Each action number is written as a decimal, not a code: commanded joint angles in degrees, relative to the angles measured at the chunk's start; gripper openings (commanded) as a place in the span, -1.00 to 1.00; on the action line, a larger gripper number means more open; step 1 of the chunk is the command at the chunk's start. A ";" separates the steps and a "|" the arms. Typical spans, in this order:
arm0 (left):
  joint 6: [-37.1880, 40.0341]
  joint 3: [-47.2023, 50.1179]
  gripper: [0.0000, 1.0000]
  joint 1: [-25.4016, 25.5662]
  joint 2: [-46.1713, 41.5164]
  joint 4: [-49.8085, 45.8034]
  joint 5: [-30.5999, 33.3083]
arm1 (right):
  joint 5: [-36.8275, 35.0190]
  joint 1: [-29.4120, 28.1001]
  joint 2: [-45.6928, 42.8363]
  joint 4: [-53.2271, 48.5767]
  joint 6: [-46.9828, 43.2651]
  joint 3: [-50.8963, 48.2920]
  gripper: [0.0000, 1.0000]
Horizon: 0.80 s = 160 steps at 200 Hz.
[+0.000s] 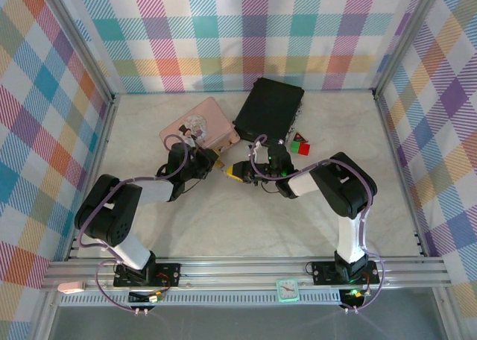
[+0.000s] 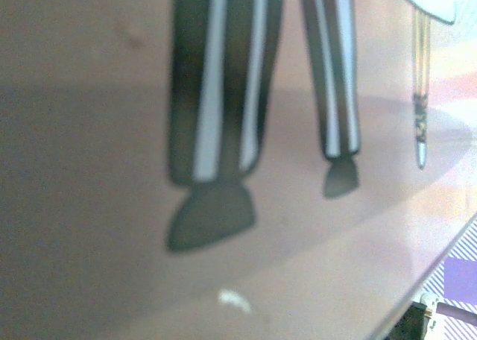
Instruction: Unlock the padlock with the key
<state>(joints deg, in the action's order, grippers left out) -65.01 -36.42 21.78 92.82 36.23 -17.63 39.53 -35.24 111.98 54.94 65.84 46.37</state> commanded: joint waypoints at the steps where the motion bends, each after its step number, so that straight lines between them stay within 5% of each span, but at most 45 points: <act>1: -3.98 0.92 -1.00 0.96 -0.97 1.56 -2.32 | -0.83 -0.18 0.76 5.39 1.95 0.62 -1.00; 160: -3.80 2.50 -1.00 1.25 -2.25 1.91 0.13 | -2.98 0.29 -0.14 8.20 5.59 -3.45 -1.00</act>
<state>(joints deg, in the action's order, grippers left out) -65.58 -34.68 22.35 92.49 37.65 -15.88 37.04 -35.22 112.84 61.25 71.40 43.81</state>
